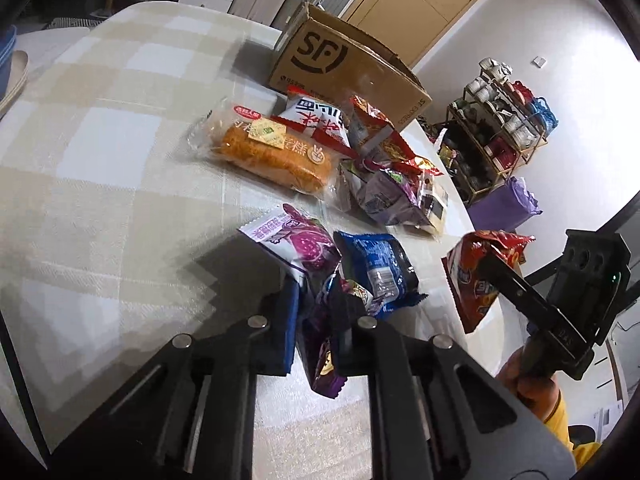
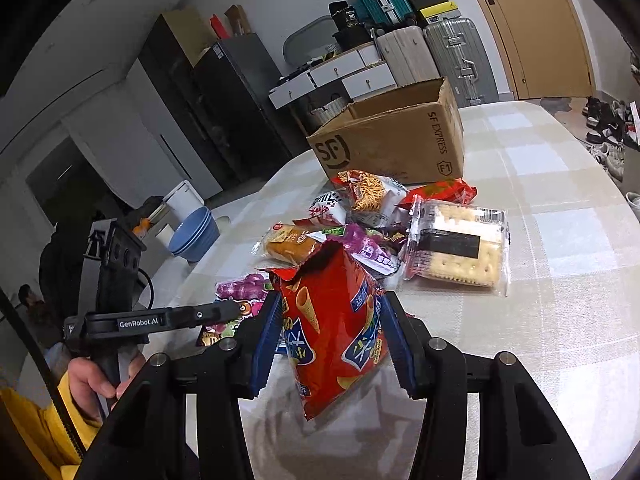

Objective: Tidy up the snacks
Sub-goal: 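Carry the red chip bag and purple candy bag with both tools over the box, then open both tools to drop the two bags into the box, then move both tools back over the remaining snacks on the table, then grasp the blue biscuit packet with the left tool while the right tool grasps the cracker pack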

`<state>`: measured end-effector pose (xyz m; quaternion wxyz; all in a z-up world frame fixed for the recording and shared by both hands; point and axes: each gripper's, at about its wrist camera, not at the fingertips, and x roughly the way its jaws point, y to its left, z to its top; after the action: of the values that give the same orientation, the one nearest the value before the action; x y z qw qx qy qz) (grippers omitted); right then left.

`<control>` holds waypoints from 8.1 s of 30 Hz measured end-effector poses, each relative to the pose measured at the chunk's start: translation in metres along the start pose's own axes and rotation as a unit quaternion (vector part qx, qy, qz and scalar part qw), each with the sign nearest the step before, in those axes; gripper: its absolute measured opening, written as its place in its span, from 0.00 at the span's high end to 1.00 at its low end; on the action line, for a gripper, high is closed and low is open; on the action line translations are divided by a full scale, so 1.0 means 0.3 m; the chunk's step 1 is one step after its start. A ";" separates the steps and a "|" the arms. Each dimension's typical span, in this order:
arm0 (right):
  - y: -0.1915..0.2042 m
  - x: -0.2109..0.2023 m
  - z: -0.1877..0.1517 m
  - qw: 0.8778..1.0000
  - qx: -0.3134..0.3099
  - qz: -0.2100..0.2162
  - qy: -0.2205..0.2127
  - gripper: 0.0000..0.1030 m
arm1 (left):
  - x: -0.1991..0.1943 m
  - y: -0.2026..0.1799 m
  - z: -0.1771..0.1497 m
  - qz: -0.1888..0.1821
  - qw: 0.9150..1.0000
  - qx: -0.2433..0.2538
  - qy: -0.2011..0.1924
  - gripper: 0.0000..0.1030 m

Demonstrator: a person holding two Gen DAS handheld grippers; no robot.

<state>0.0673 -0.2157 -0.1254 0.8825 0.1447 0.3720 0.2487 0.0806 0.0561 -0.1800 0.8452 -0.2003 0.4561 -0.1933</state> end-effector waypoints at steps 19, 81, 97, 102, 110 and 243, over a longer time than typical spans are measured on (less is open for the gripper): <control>0.079 -0.065 0.149 0.999 -0.012 0.030 -0.035 0.52 | -0.256 -0.084 0.093 -0.016 0.995 0.061 -0.074 0.91; -0.275 0.543 0.920 0.997 0.068 -0.009 0.041 0.51 | 0.642 -0.362 1.150 0.055 0.987 0.150 0.016 0.91; -0.272 0.549 0.924 0.996 0.074 -0.031 0.045 0.51 | 0.653 -0.352 1.125 0.072 0.988 0.136 0.015 0.76; -0.268 0.539 0.924 0.996 0.070 -0.032 0.041 0.51 | 0.617 -0.358 1.128 0.064 0.989 0.136 0.006 0.56; -0.245 0.482 0.923 0.997 0.066 -0.029 0.028 0.51 | 0.528 -0.354 1.106 0.058 0.989 0.135 -0.002 0.53; -0.191 0.115 0.169 0.987 0.045 -0.153 0.025 0.01 | 0.211 -0.237 0.063 0.058 0.996 0.067 0.007 0.60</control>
<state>0.1440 -0.2483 -0.1364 0.8934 0.1193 0.4220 0.0975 0.1187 -0.0330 -0.1777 0.8632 -0.1152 0.4591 -0.1758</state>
